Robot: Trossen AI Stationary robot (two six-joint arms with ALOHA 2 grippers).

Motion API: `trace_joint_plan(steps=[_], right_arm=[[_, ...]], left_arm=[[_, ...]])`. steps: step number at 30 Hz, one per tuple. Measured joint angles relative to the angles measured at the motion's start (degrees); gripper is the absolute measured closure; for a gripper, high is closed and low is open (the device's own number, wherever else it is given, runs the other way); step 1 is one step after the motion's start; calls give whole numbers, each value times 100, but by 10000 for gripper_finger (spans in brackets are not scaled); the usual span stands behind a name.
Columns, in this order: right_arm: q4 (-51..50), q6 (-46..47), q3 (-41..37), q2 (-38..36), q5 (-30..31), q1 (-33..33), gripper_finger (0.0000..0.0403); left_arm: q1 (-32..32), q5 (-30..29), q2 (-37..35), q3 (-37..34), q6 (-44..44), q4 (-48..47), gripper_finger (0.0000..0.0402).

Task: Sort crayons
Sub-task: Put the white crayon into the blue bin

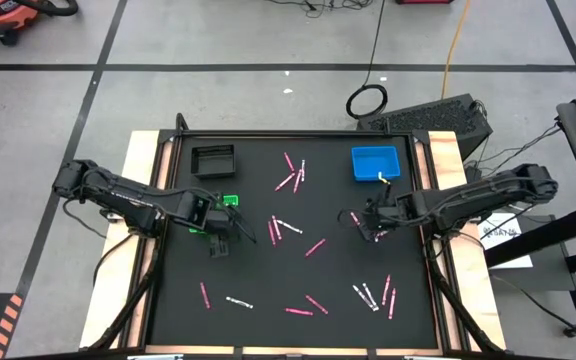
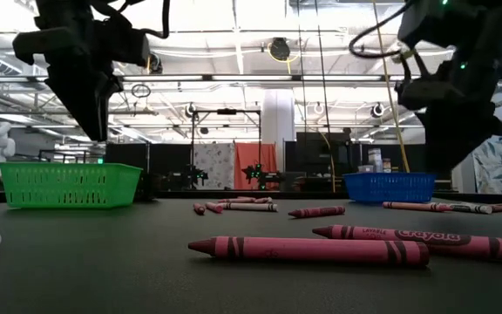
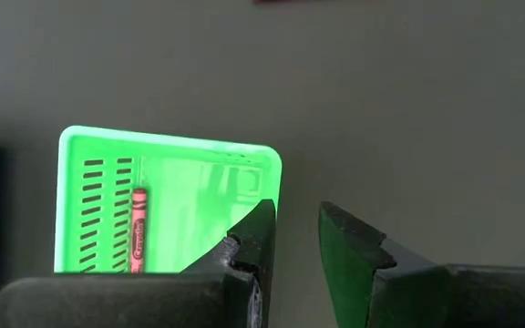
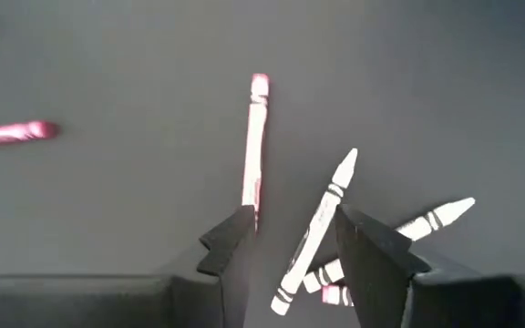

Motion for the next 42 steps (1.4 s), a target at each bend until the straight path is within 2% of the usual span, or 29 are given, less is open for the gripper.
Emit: trace_joint_plan(steps=[19,23,32,42], right_arm=[[101,-36,3,1413,-172,-120,267],[221,-188,14,1501,-183,-174,293],[374,-376,7,1504,-185,-187,394],[409,-543,-25,1310,-172,-206,400]], left_arm=[[0,-13,0,-2,7,163,320],[2,-13,0,-2,7,163,320],[2,-15,1,-2,9,174,320],[2,-15,2,-2,11,192,320]])
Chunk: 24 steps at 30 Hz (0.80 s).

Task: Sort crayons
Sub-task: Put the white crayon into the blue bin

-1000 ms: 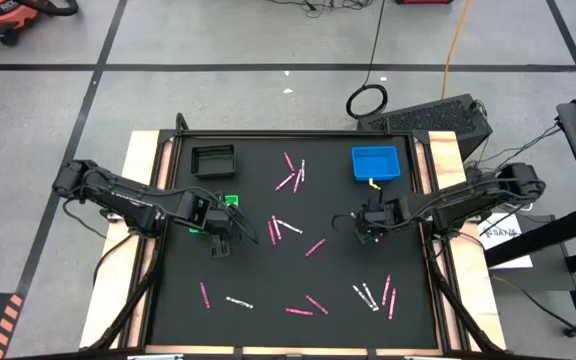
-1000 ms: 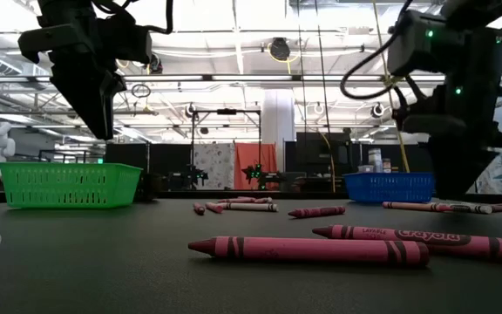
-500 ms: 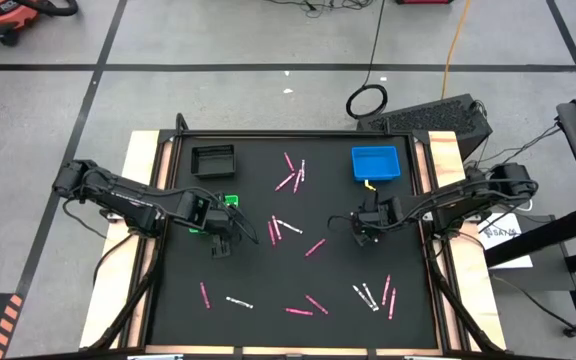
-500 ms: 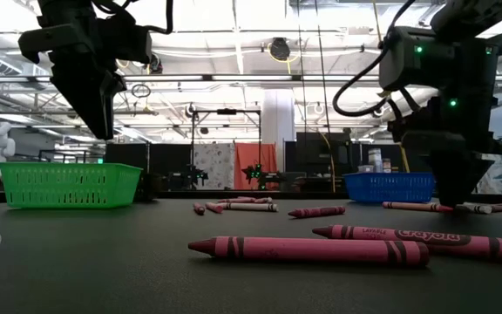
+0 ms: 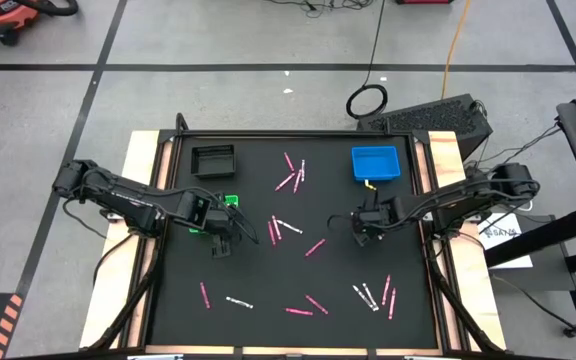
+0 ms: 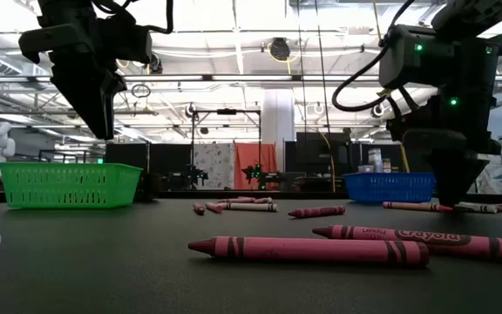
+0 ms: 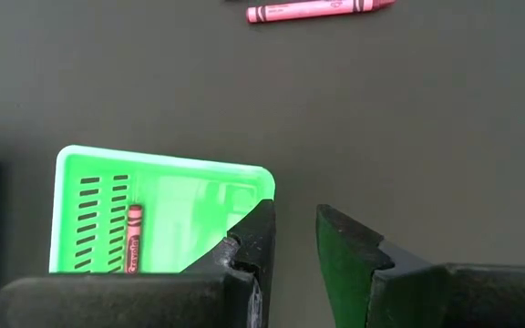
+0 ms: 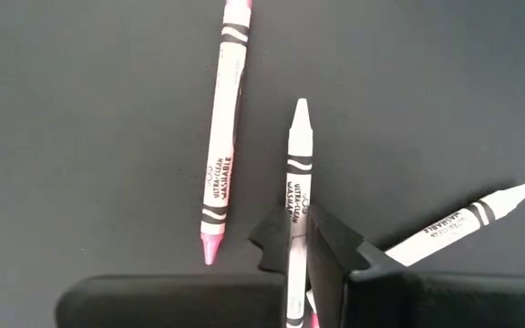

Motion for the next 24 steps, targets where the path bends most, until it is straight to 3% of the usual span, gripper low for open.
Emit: trace_joint_plan(steps=[11,16,24], right_arm=[[70,-874,-1,-1093,322,-720,402],[87,-1631,7,-1529,628,-1381,402],[649,-3127,9,-1821,637,-2581,402]], left_arm=[[7,-2,0,-2,29,21,320],[35,-2,0,-2,-12,21,320],[98,-4,0,-2,-454,21,320]])
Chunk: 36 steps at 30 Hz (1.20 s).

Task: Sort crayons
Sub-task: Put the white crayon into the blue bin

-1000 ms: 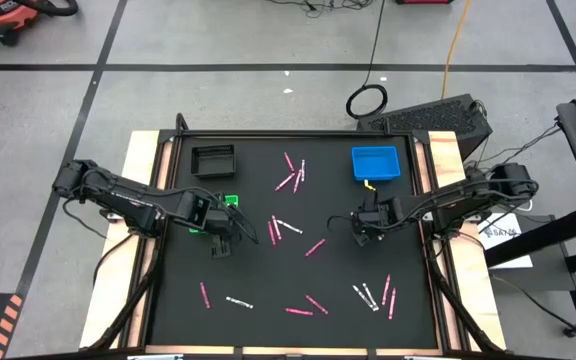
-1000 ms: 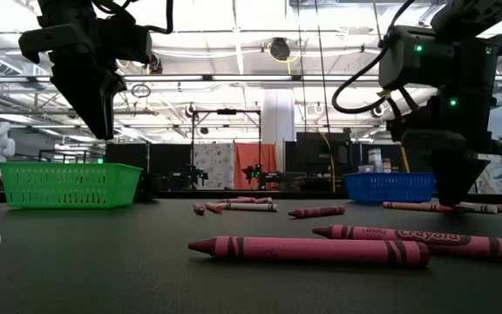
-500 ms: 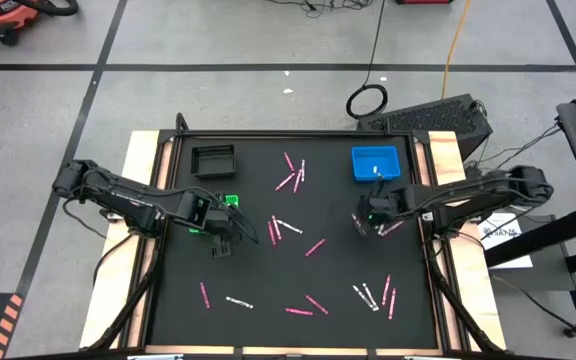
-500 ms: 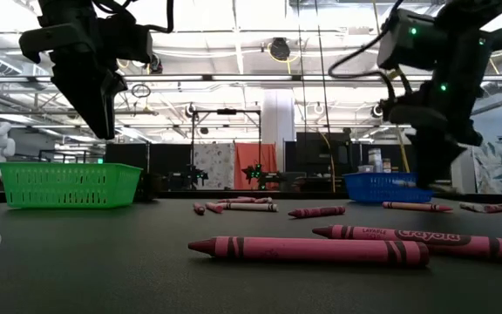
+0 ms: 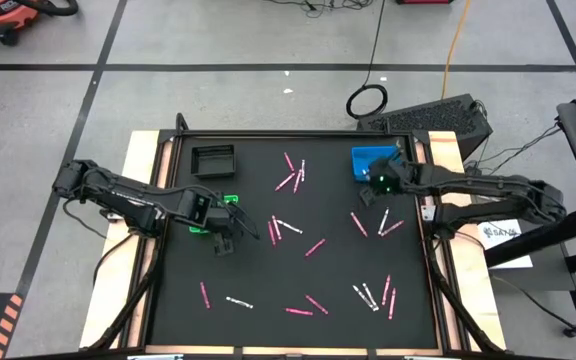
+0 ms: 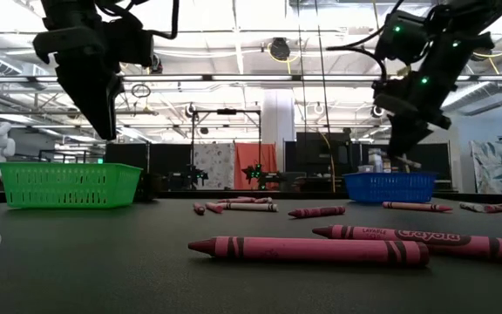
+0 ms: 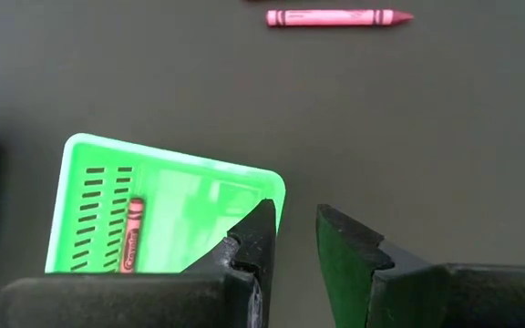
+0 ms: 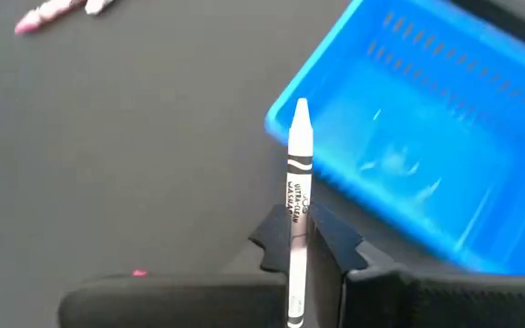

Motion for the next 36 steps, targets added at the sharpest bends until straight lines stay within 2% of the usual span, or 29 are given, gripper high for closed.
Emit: trace_joint_plan(steps=[10,15,22,29,36], right_arm=[[700,-1600,9,19,-35,-1303,403],[713,-2379,9,118,-49,-1677,403],[946,-3071,9,332,-671,-2001,403],[1451,-3385,9,631,-656,-2169,403],[1686,-3950,9,1033,-657,-2282,403]], left_arm=[[-4,-103,0,0,-610,2,320],[132,-790,0,0,-568,2,320],[797,-974,0,0,97,2,320],[1536,-1139,0,0,864,73,320],[2051,-1073,0,0,1256,104,320]])
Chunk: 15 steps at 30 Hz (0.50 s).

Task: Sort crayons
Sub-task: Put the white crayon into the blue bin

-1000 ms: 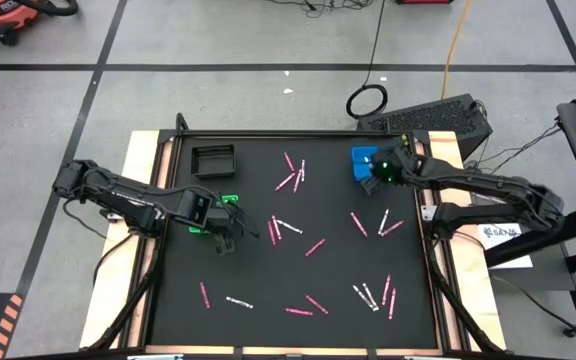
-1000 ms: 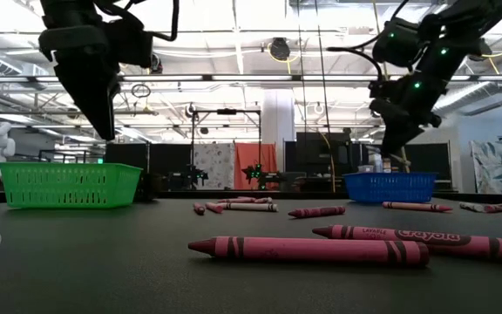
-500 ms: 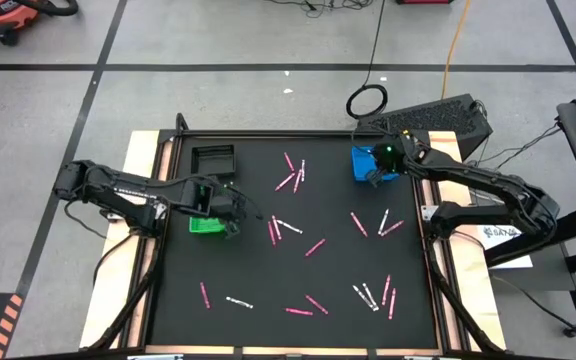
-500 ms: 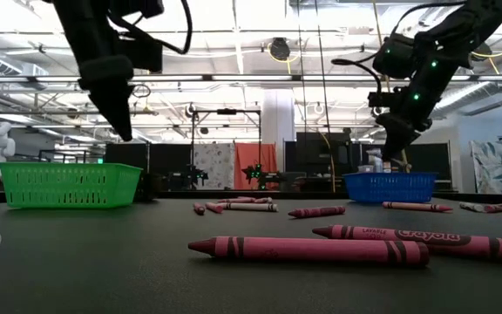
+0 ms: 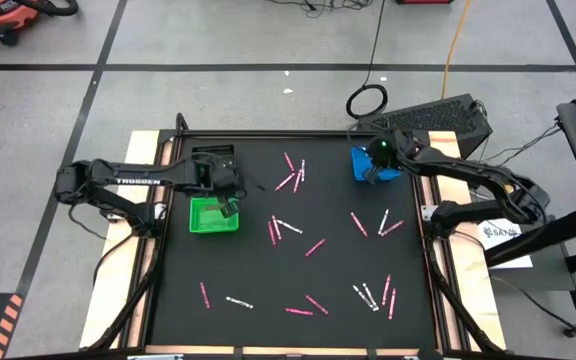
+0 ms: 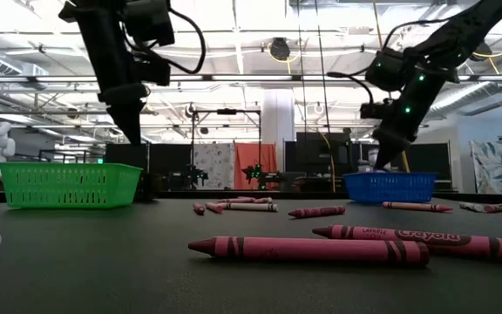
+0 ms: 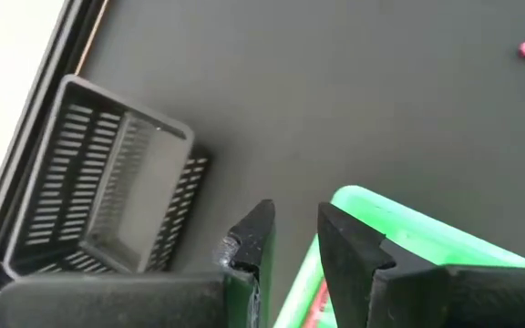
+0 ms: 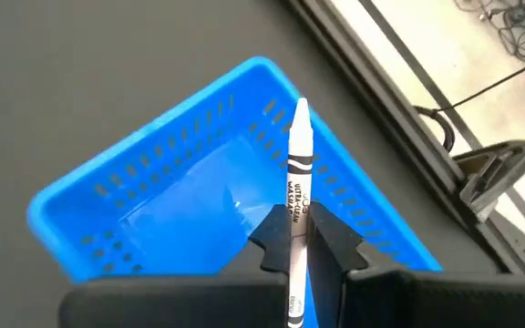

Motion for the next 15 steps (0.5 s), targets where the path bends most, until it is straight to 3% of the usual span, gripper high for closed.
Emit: trace_joint_plan(steps=[5,15], right_arm=[[451,-285,0,352,-21,-69,403],[156,-604,0,591,-137,-97,382]], left_arm=[[170,14,0,0,106,34,320],[185,162,0,0,110,252,320]])
